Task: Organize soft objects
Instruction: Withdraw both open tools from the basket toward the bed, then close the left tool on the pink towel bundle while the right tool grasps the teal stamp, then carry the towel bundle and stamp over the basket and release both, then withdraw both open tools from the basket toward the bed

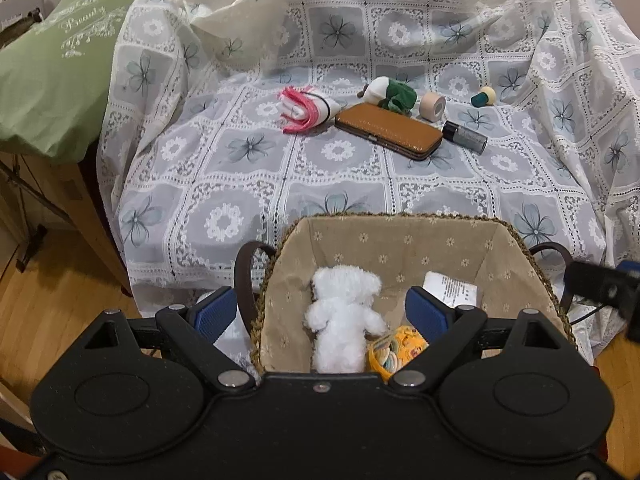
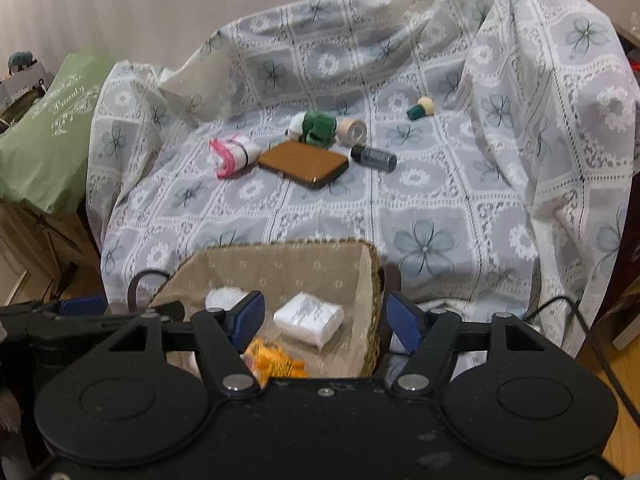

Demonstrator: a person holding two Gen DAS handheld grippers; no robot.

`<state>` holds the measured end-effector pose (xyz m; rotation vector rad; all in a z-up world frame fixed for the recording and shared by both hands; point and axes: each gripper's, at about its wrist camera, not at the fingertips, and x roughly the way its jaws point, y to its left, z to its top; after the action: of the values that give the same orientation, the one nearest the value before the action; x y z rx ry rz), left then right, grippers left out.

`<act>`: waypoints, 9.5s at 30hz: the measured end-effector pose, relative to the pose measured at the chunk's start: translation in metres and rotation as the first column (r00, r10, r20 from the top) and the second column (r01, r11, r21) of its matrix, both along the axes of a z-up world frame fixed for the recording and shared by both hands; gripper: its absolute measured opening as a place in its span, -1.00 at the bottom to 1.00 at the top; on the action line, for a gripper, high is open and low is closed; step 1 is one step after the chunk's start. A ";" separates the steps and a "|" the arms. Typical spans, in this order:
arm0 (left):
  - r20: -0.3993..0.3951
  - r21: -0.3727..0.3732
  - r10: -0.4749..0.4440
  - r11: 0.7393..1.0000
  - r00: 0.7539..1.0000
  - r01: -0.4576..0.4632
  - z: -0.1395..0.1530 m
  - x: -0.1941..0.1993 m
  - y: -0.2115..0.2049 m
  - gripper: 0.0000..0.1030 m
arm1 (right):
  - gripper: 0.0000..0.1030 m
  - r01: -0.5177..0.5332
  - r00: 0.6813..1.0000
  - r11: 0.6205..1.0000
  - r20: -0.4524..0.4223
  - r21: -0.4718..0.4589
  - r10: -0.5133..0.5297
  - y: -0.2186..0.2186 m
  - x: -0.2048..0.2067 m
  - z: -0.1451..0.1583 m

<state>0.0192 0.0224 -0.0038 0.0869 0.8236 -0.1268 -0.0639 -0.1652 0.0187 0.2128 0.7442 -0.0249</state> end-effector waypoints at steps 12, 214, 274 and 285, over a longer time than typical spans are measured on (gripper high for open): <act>0.104 0.034 -0.008 0.999 0.995 0.005 0.019 0.034 -0.003 0.81 | 0.73 0.089 0.990 0.996 0.109 -0.028 -0.085 -0.013 0.026 0.020; -0.074 -0.137 0.049 0.989 0.996 -0.059 -0.003 0.009 0.013 0.61 | 0.30 -0.031 1.000 0.995 0.005 0.097 0.031 -0.001 0.014 0.012; -0.117 0.026 -0.041 0.999 0.992 0.044 -0.006 0.031 -0.005 0.86 | 0.65 0.073 0.971 0.993 -0.235 0.095 -0.049 -0.025 0.047 -0.007; -0.129 0.035 -0.044 0.998 0.991 0.049 -0.003 0.074 -0.006 0.86 | 0.68 0.113 0.951 0.979 -0.303 0.168 -0.057 -0.040 0.082 -0.009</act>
<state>0.0927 0.0164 -0.0068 0.1350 0.9528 -0.1615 0.0178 -0.2051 0.0095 0.4240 1.0382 -0.0720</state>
